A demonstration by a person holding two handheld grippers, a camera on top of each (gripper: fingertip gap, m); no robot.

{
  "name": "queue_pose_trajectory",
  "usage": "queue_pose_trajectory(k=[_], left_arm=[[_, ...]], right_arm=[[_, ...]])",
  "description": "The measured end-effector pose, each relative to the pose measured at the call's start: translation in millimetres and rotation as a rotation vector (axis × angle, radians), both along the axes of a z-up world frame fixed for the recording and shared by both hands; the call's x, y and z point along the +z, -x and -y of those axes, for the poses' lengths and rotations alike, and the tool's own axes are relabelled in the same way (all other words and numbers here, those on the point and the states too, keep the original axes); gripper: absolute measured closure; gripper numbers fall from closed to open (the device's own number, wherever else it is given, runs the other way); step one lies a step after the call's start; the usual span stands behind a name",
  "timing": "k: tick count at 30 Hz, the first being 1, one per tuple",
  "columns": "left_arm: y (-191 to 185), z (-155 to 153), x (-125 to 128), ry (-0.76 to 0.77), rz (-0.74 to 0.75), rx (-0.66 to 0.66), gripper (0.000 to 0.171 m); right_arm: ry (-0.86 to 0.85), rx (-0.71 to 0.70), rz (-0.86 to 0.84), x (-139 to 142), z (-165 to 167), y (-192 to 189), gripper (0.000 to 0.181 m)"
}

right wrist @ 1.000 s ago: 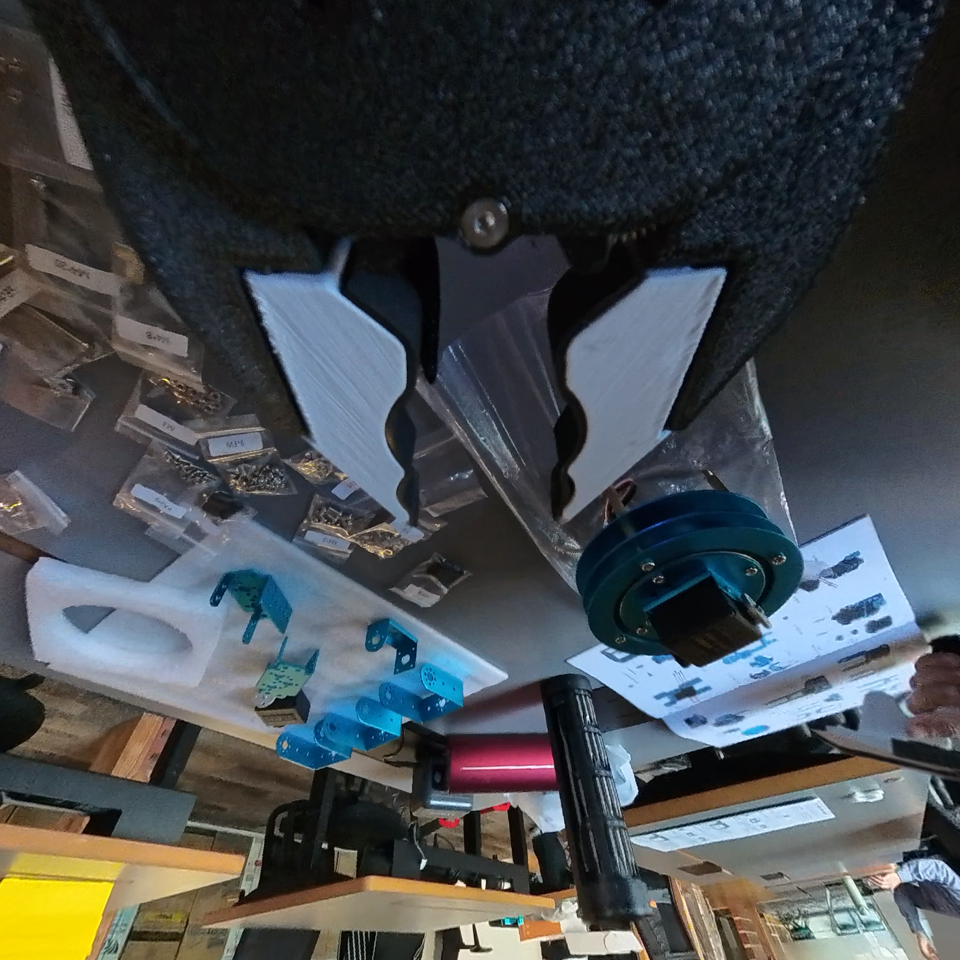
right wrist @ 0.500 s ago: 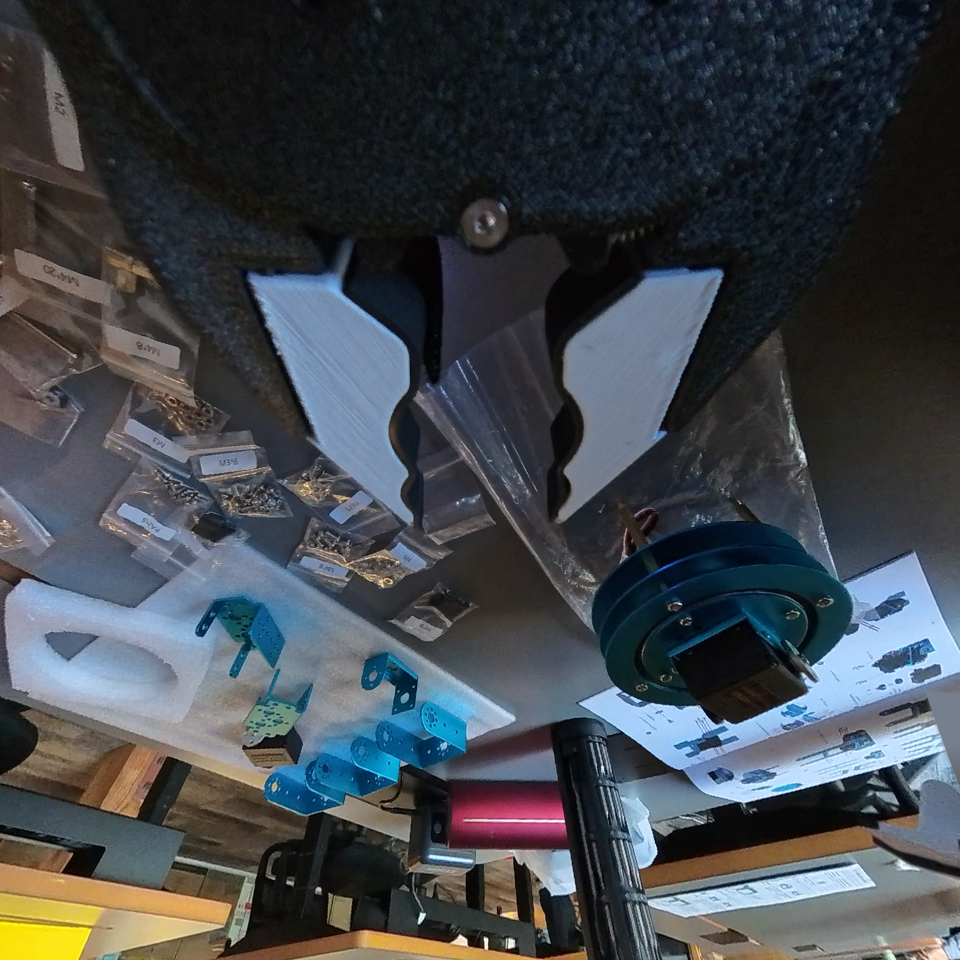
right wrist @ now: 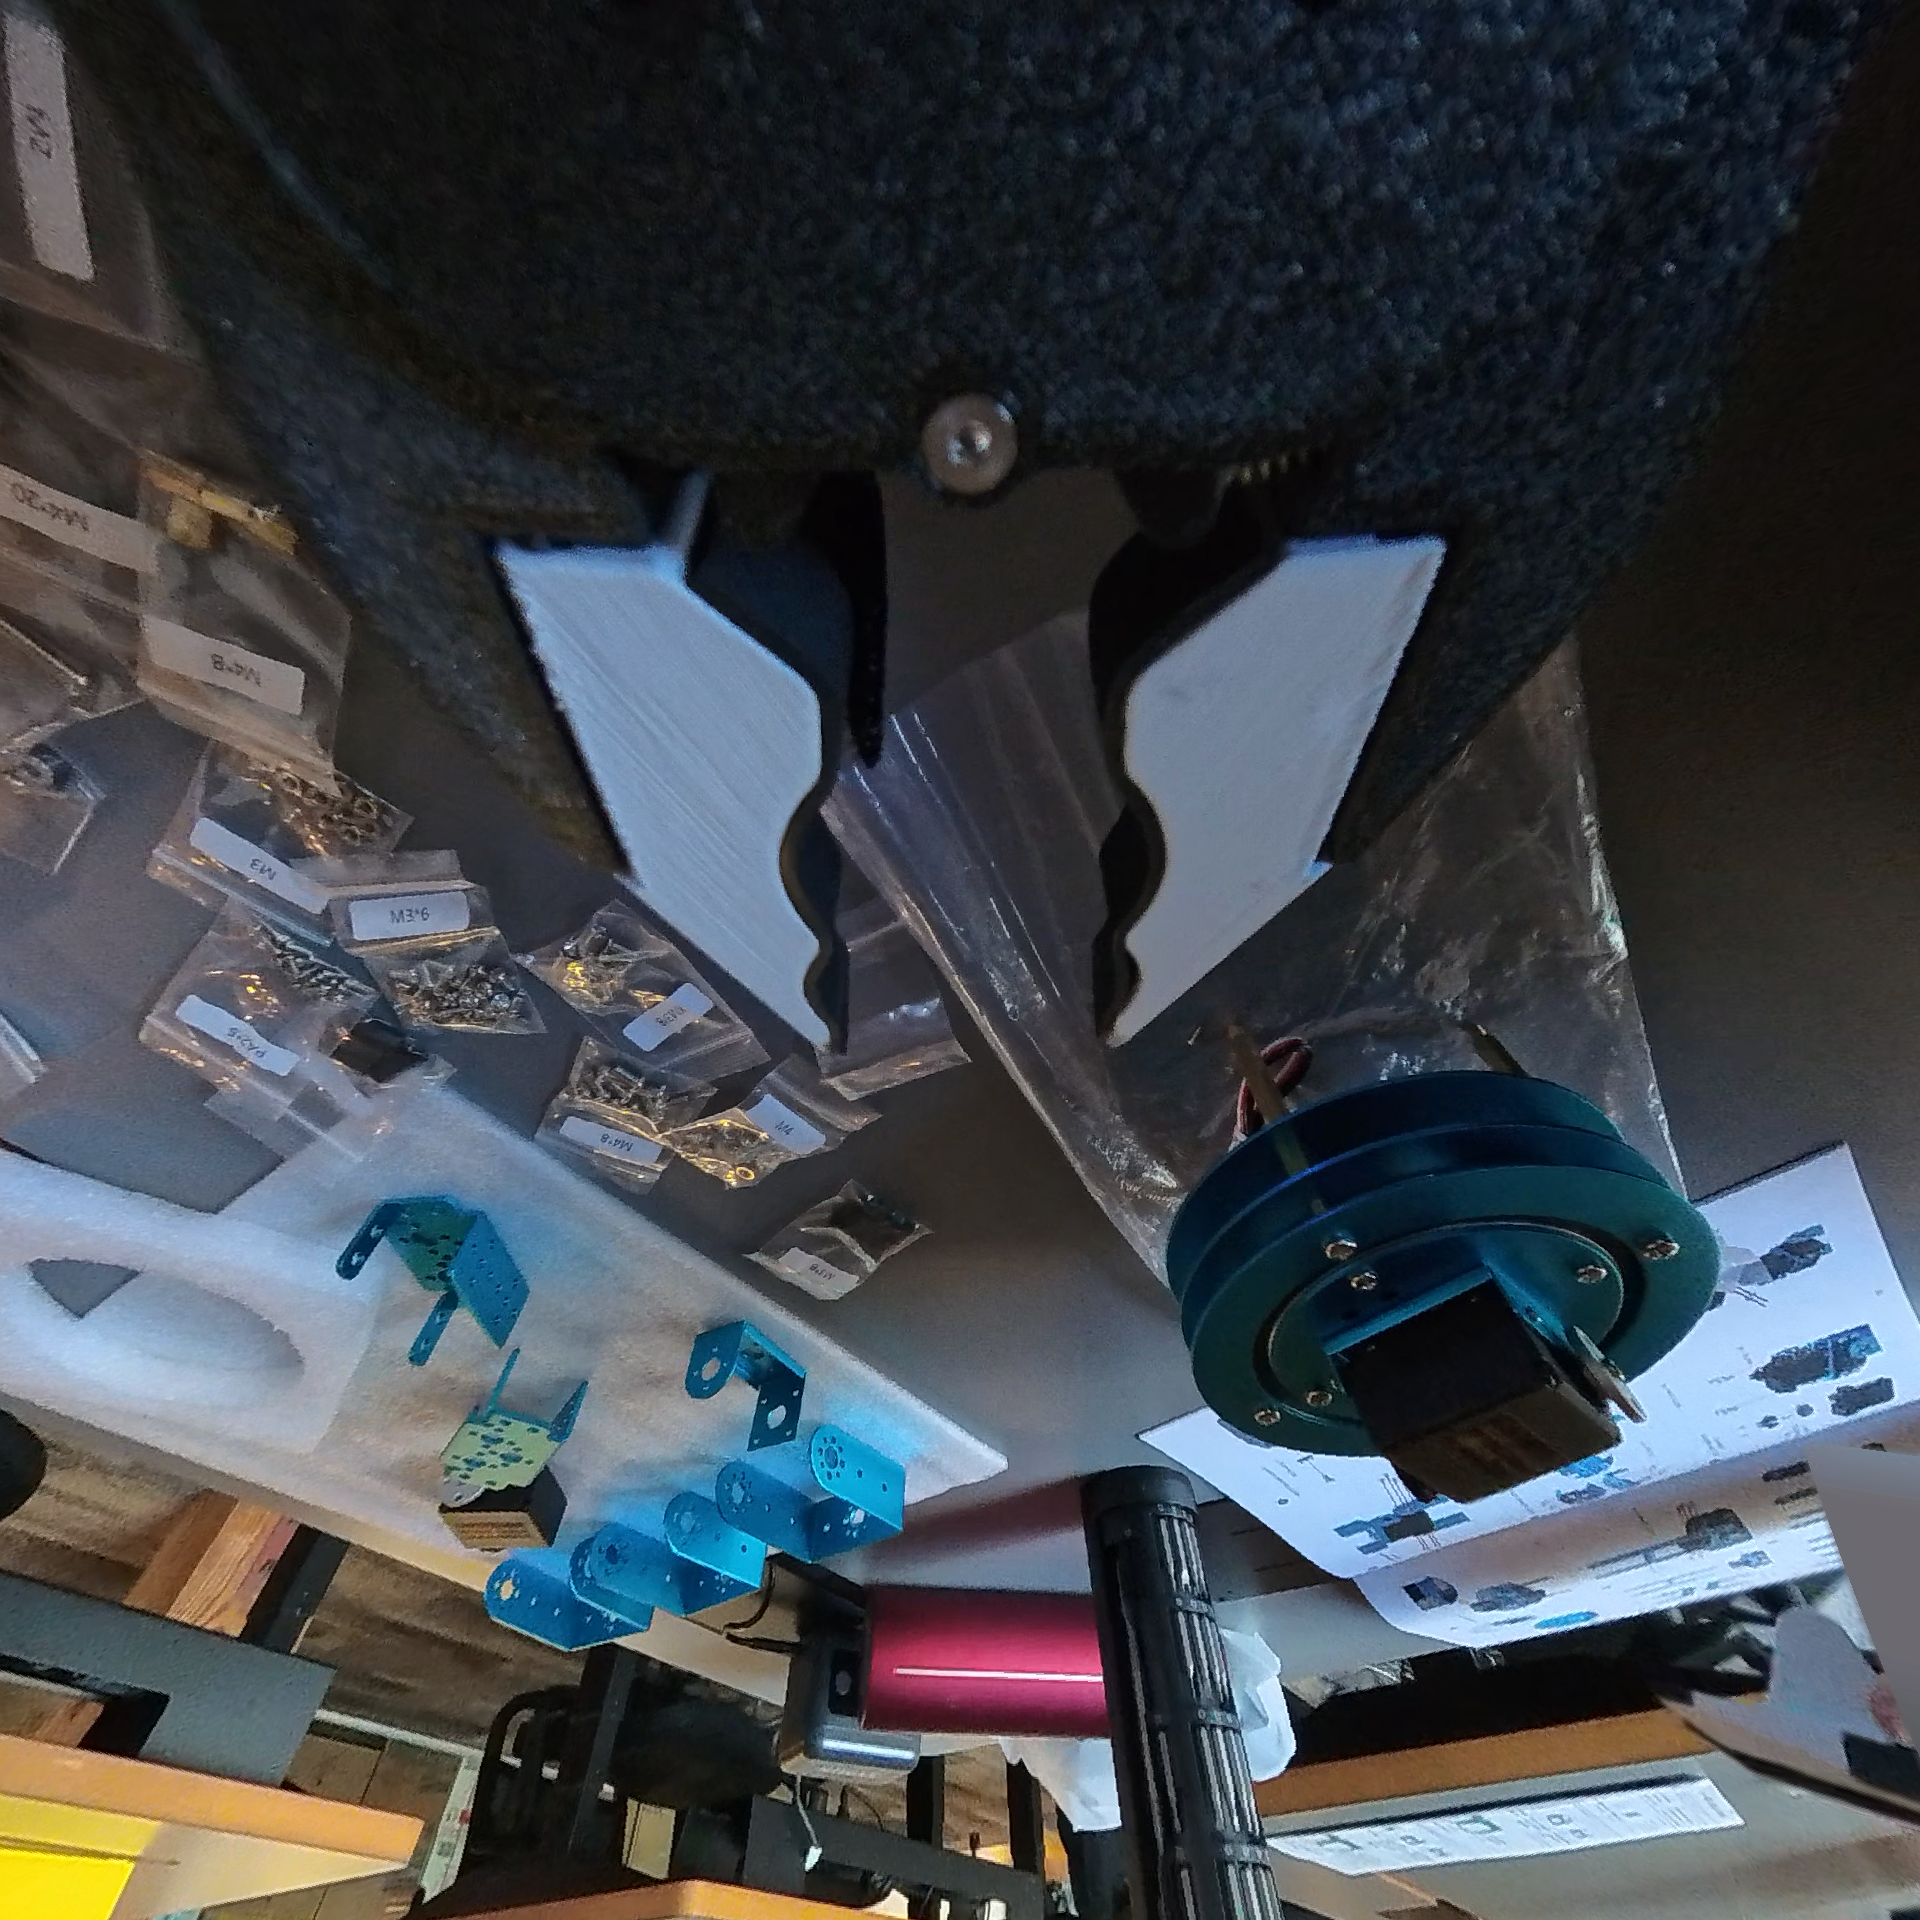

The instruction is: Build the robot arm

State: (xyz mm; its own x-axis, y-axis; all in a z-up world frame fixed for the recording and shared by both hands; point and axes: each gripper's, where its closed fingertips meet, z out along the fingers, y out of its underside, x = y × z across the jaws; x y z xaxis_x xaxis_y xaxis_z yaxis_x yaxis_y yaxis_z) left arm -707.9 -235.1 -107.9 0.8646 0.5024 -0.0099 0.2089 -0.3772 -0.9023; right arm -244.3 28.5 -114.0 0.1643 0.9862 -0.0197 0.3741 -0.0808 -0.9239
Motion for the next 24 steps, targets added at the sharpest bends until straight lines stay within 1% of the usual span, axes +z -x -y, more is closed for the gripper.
queue_pose_trajectory(k=[5, 12, 24], left_arm=[[0.7, 1.7, 7.7, -0.058, 0.012, 0.002, 0.125], [0.6, 0.5, -5.4, 0.006, 0.008, 0.001, 0.125], [1.0, 0.4, -8.0, 0.031, -0.016, 0.008, 0.125]], right_arm=[[0.002, 0.004, -0.014, 1.6, -0.4, 0.0, 0.137], [0.004, 0.012, -0.013, 0.4, 1.2, 1.0, 0.139], [0.034, 0.017, -0.011, -1.2, 1.2, 0.9, 0.14]])
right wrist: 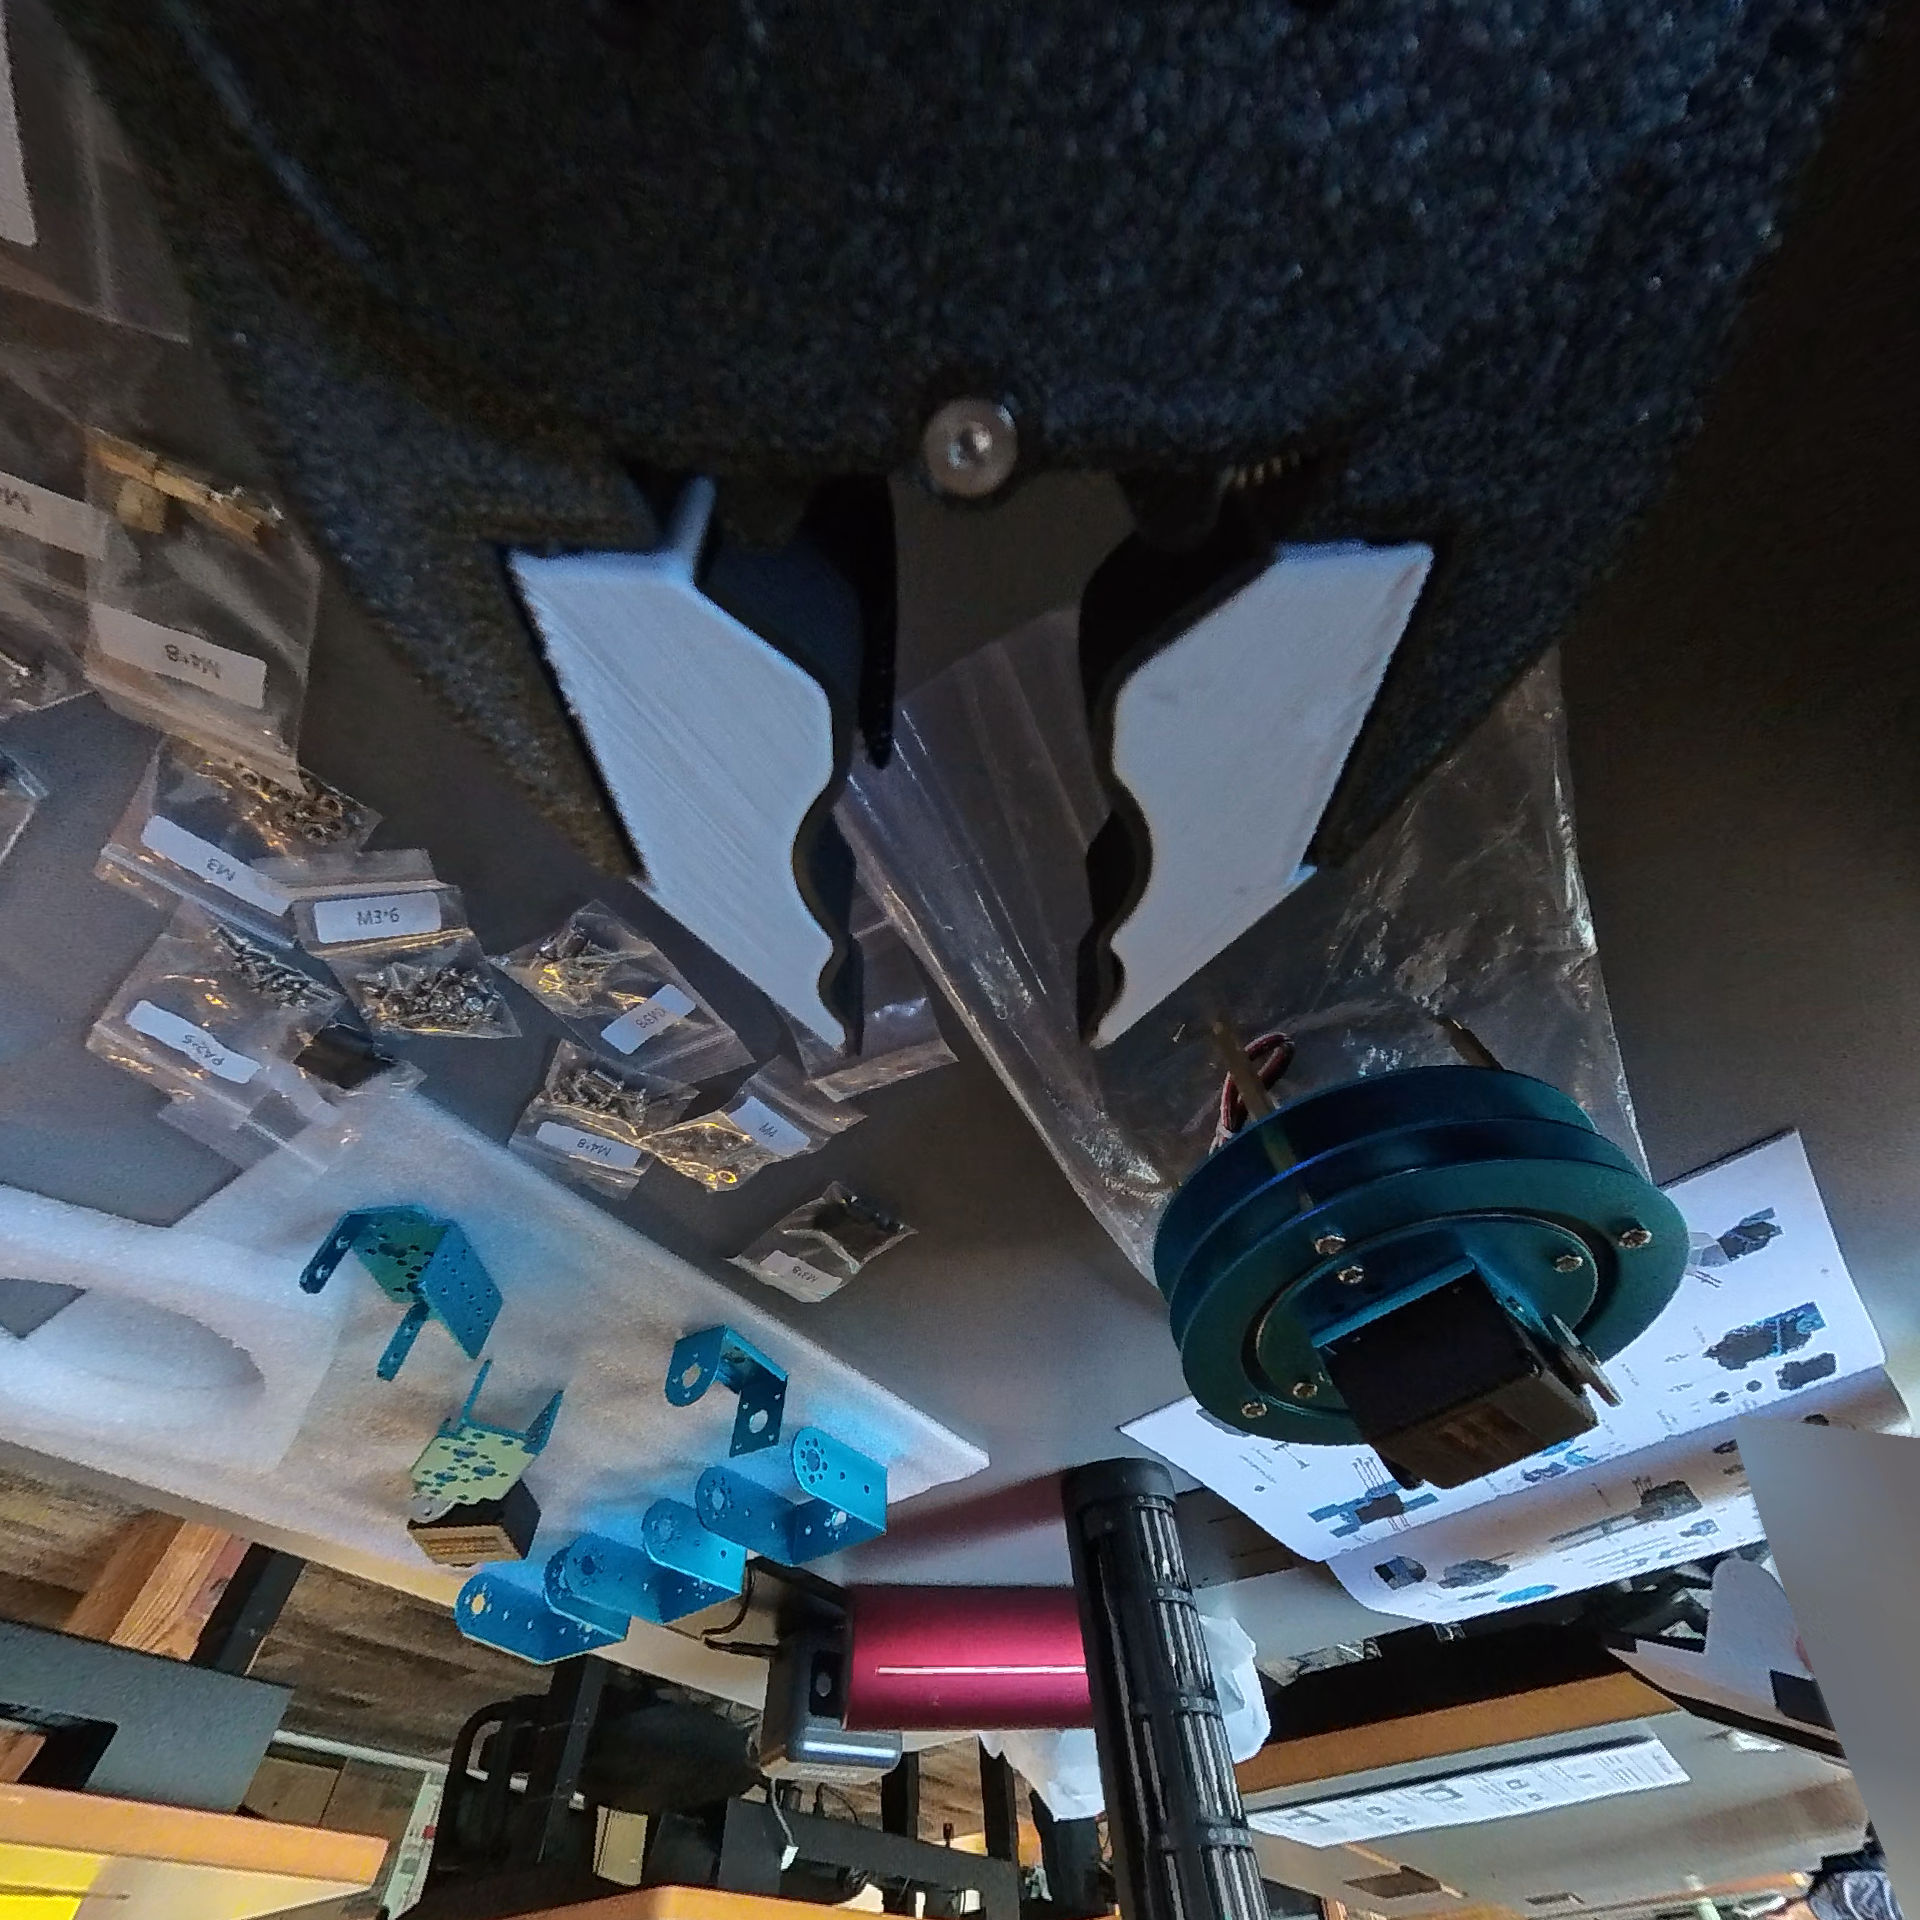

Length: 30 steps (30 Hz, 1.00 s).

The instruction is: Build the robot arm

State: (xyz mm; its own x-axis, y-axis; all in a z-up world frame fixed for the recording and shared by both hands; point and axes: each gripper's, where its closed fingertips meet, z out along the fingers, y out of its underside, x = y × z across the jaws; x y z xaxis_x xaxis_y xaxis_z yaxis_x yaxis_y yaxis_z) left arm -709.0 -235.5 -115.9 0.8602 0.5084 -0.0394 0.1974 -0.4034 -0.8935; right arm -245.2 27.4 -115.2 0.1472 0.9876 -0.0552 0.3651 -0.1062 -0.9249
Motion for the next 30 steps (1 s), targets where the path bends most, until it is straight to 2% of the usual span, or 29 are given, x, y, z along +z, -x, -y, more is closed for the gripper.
queue_pose_trajectory(k=[7, 10, 13, 15, 18, 20, 22, 23, 25, 27, 30], left_arm=[[14.6, 6.4, 4.2, 0.037, -0.064, 0.053, 0.125], [20.2, 8.9, 12.4, 0.02, -0.098, 0.072, 0.125], [2.1, 1.0, 31.6, -0.036, -0.137, 0.029, 0.125], [-42.3, -15.6, 48.7, -0.076, -0.174, -0.096, 0.124], [-160.8, -48.0, 61.2, -0.121, -0.172, -0.47, 0.124], [-240.9, -61.3, 59.8, -0.113, -0.179, -0.704, 0.124], [-297.2, -74.0, 54.2, -0.079, -0.212, -0.841, 0.124], [-316.5, -83.1, 53.8, -0.08, -0.228, -0.873, 0.125], [-341.7, -101.3, 47.9, -0.042, -0.224, -0.896, 0.127], [-348.6, -118.4, 42.2, -0.004, -0.243, -0.849, 0.127], [-343.8, -134.5, 33.8, 0.056, -0.333, -0.809, 0.112]], right_arm=[[-0.007, 0.005, -0.006, 2.5, 3.6, 2.9, 0.14], [0.028, 0.056, -0.063, 16.0, 18.1, 8.8, 0.138], [-0.005, 0.124, -0.098, 32.6, 34.6, 13.3, 0.134], [-0.01, 0.214, -0.063, 34.5, 51.1, 16.8, 0.131], [-0.102, 0.354, -0.018, 38.5, 68.6, 25.1, 0.133], [-0.118, 0.483, 0.004, 41.0, 84.7, 36.2, 0.132], [-0.093, 0.571, -0.049, 54.8, 96.3, 49.4, 0.134], [-0.07, 0.602, -0.062, 59.0, 99.8, 56.1, 0.134], [-0.041, 0.603, -0.032, 54.5, 97.7, 71.3, 0.122], [-0.044, 0.611, -0.018, 45.9, 98.0, 81.6, 0.12], [-0.079, 0.617, 0.014, 38.1, 98.7, 95.4, 0.105]])
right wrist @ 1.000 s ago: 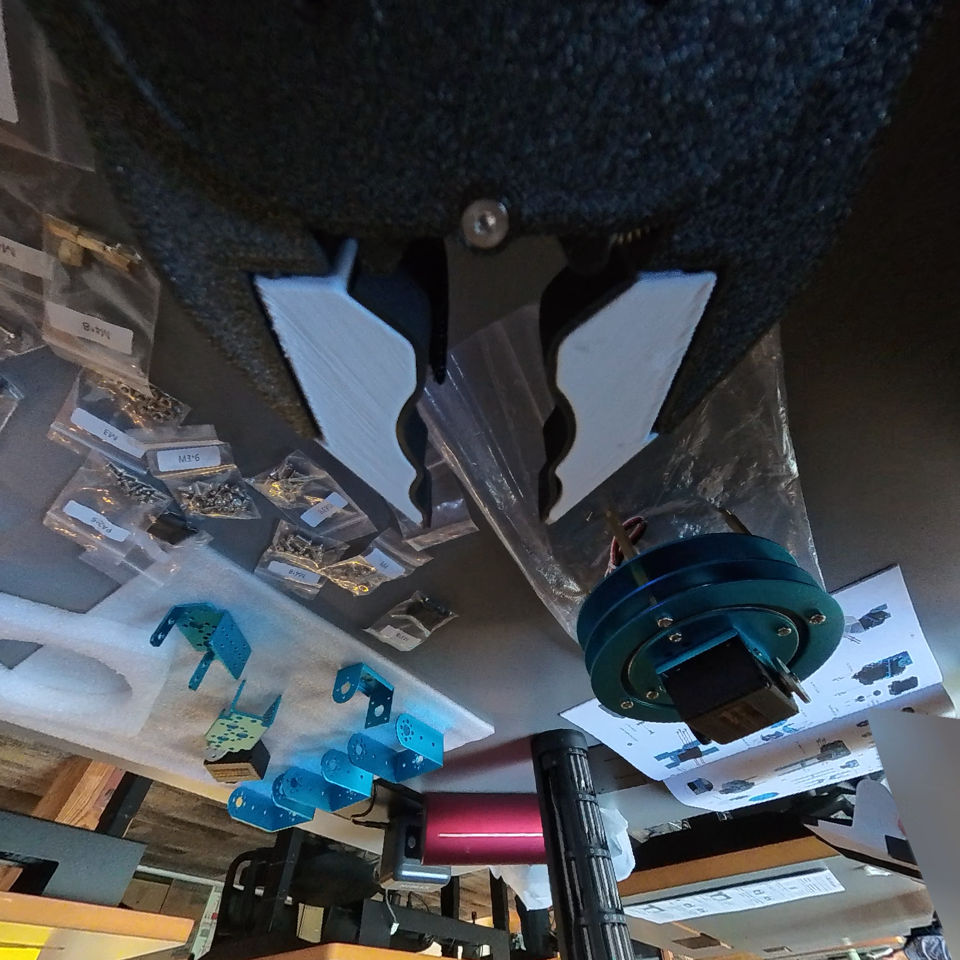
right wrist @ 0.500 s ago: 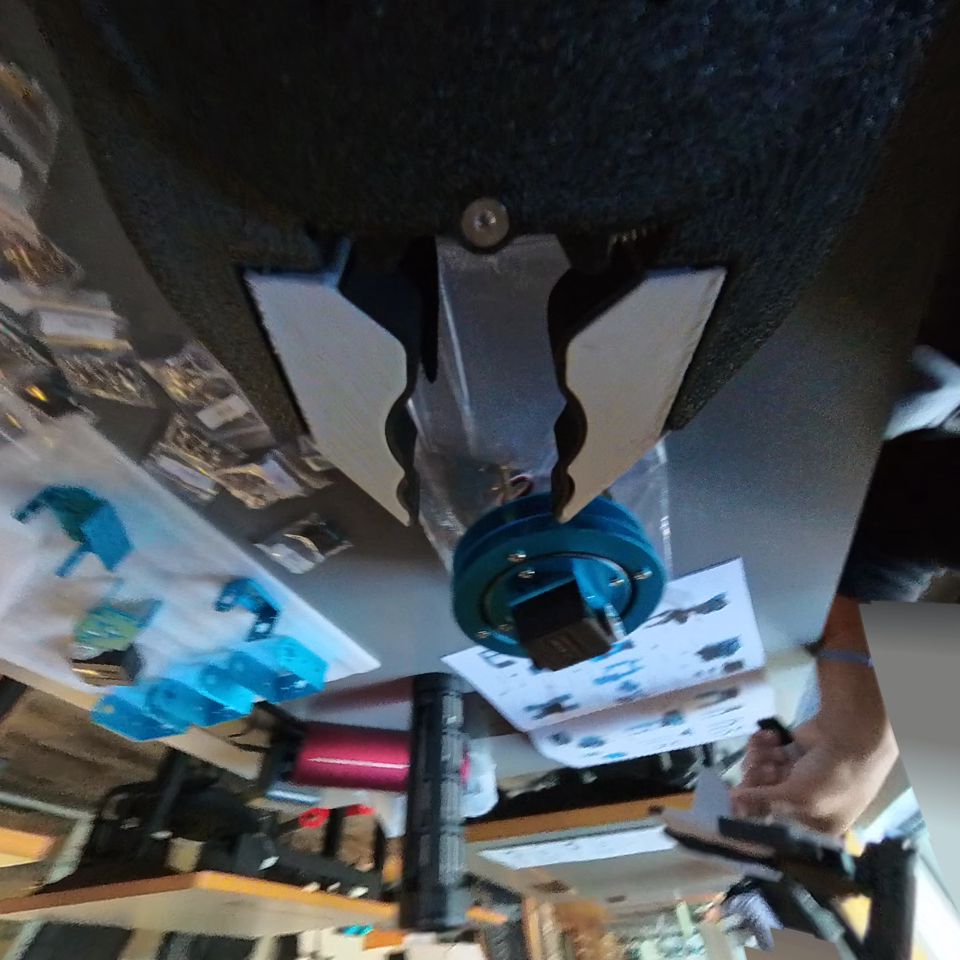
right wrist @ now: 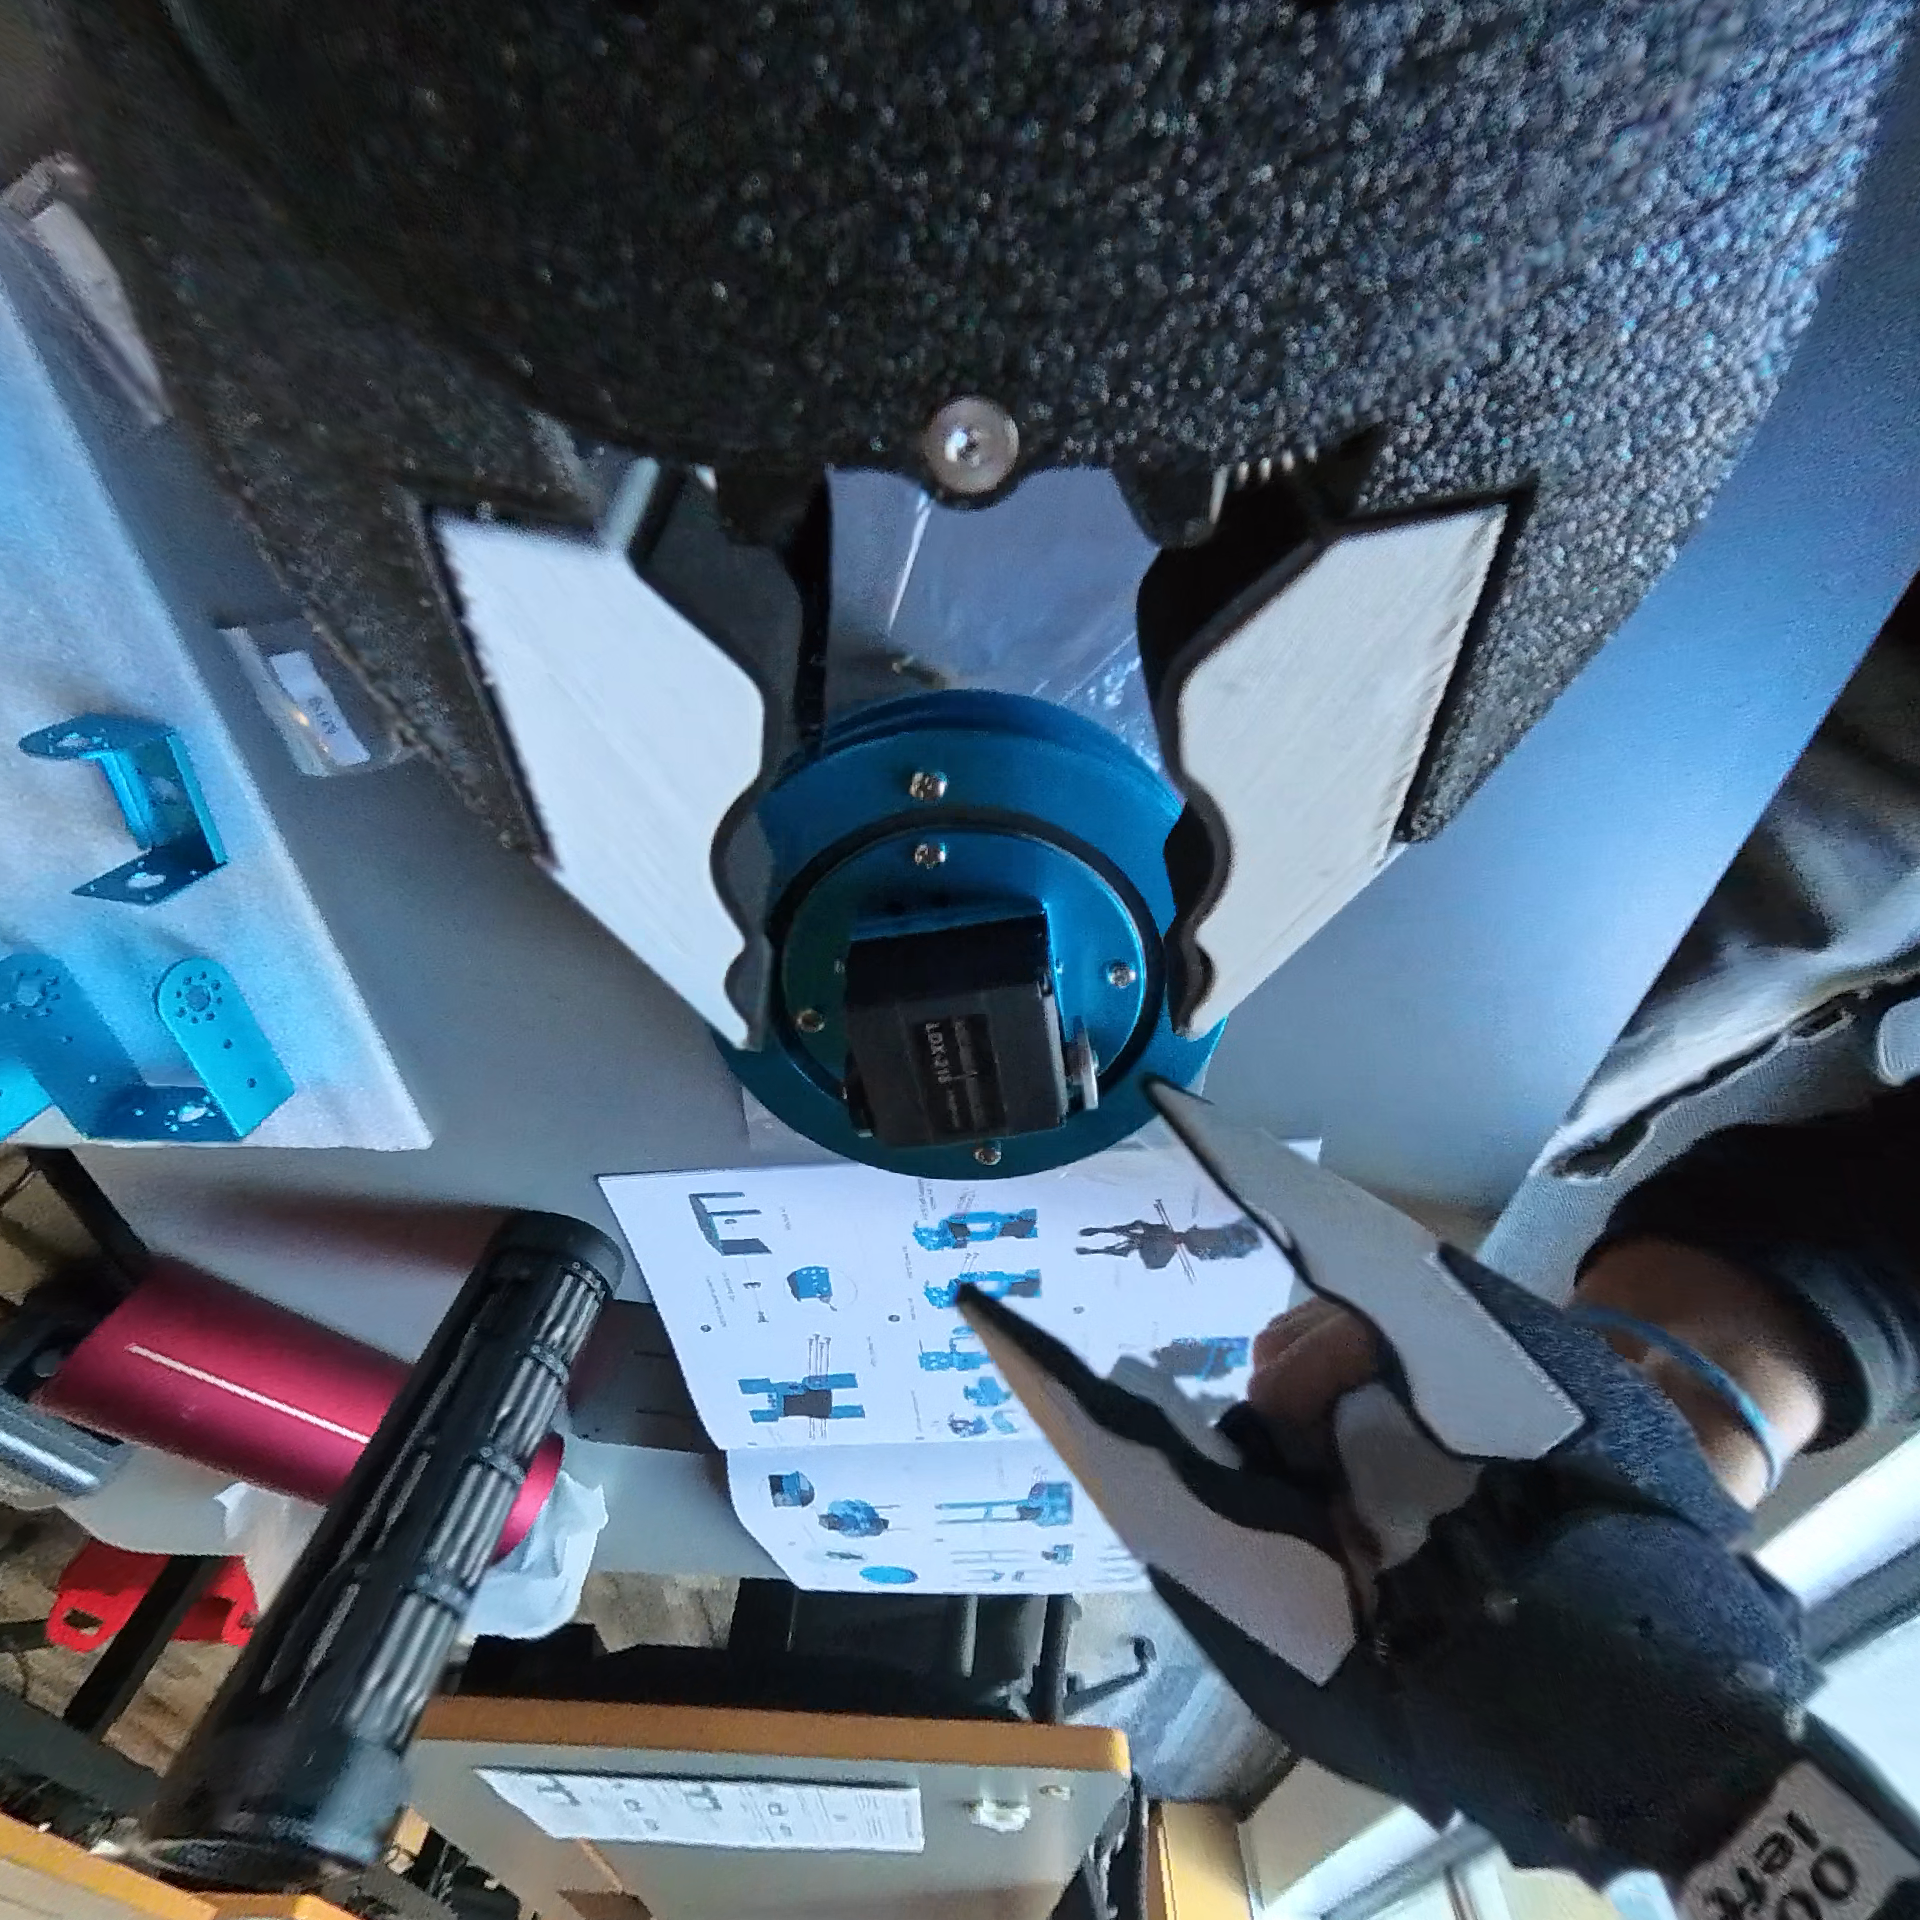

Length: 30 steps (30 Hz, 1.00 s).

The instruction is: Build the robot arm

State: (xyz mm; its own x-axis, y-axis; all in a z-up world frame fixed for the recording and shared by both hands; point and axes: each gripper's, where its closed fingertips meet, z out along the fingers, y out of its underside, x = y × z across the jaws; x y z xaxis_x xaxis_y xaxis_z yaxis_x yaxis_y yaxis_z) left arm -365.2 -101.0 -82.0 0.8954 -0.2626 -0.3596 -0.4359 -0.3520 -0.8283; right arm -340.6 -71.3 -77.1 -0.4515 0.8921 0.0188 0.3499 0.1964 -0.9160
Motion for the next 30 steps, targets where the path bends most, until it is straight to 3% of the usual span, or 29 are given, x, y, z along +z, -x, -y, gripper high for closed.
queue_pose_trajectory(k=[3, 5, 9, 14, 30], left_arm=[[-0.8, -11.2, -2.7, 0.033, 0.058, -0.106, 0.108], [-4.9, -14.0, -7.7, 0.104, 0.145, -0.208, 0.102], [-8.2, -17.3, -9.7, 0.122, 0.172, -0.356, 0.111], [-15.8, -22.5, -12.7, 0.13, 0.268, -0.475, 0.12], [-14.7, -22.0, -12.7, 0.162, 0.443, -0.507, 0.123]], right_arm=[[-0.146, -0.02, 0.008, -3.8, -2.0, 10.0, 0.099], [-0.229, -0.016, -0.022, -2.9, -0.8, 13.0, 0.105], [-0.283, -0.002, -0.008, -15.1, 0.9, 15.5, 0.109], [-0.323, 0.045, -0.03, -15.2, 3.3, 12.0, 0.128], [-0.182, 0.09, 0.001, -14.7, 1.7, 12.4, 0.133]])
